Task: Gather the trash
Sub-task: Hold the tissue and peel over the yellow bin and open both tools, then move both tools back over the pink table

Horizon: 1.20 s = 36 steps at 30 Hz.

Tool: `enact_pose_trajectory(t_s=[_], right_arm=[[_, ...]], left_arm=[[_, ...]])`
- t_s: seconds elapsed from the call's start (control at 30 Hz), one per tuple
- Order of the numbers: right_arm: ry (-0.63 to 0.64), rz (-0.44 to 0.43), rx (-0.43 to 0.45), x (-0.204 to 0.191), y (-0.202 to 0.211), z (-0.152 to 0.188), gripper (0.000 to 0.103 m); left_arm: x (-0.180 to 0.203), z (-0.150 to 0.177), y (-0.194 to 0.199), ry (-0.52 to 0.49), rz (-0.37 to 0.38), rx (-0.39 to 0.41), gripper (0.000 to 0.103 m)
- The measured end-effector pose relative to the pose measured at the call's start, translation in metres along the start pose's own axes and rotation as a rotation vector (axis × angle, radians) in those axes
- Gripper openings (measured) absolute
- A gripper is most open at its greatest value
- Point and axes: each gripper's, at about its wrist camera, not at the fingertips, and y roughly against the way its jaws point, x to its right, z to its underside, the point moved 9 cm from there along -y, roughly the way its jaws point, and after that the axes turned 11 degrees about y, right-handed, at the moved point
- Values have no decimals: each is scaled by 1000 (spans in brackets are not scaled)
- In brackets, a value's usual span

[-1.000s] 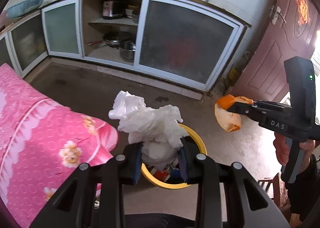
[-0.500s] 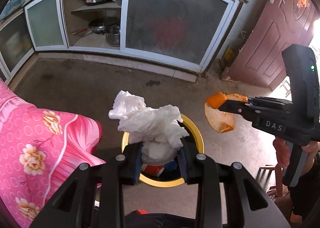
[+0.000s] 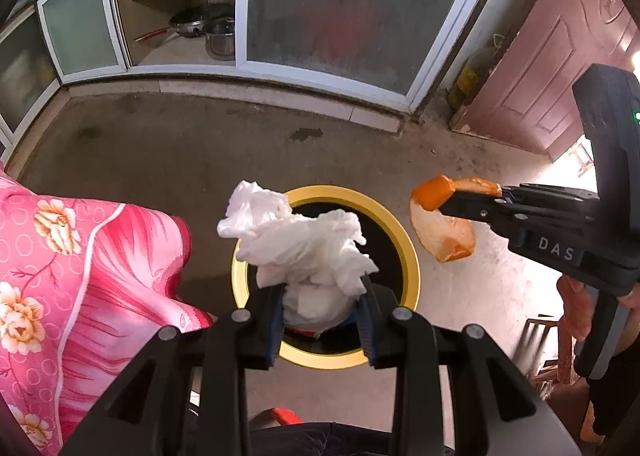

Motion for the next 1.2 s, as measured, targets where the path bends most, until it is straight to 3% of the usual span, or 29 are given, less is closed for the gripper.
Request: enact_pose_trajectory(t_s=[0.7, 0.77, 0.83, 0.9, 0.93, 0.97, 1.13, 1.2], right_arm=[[5, 37, -75, 2, -30, 4, 10], [-14, 36, -102, 6, -34, 6, 11], [-40, 28, -133, 10, -39, 10, 13], [-39, 48, -147, 15, -40, 13, 25], [-49, 50, -146, 18, -39, 15, 44], [-64, 44, -137, 20, -36, 16, 57], [-42, 66, -70, 20, -13, 6, 57], [-8, 9, -14, 3, 0, -8, 57]], left_arm=[[1, -5, -36, 36, -11, -51, 31], [-1, -6, -37, 51, -15, -50, 47], [-7, -8, -35, 83, -23, -30, 80], [-13, -11, -30, 121, -22, -11, 86], [-16, -11, -29, 136, -20, -15, 88], [-19, -11, -28, 149, -20, -19, 88], [-35, -12, 14, 178, 6, 46, 88], [-47, -12, 53, 181, 21, 119, 88]])
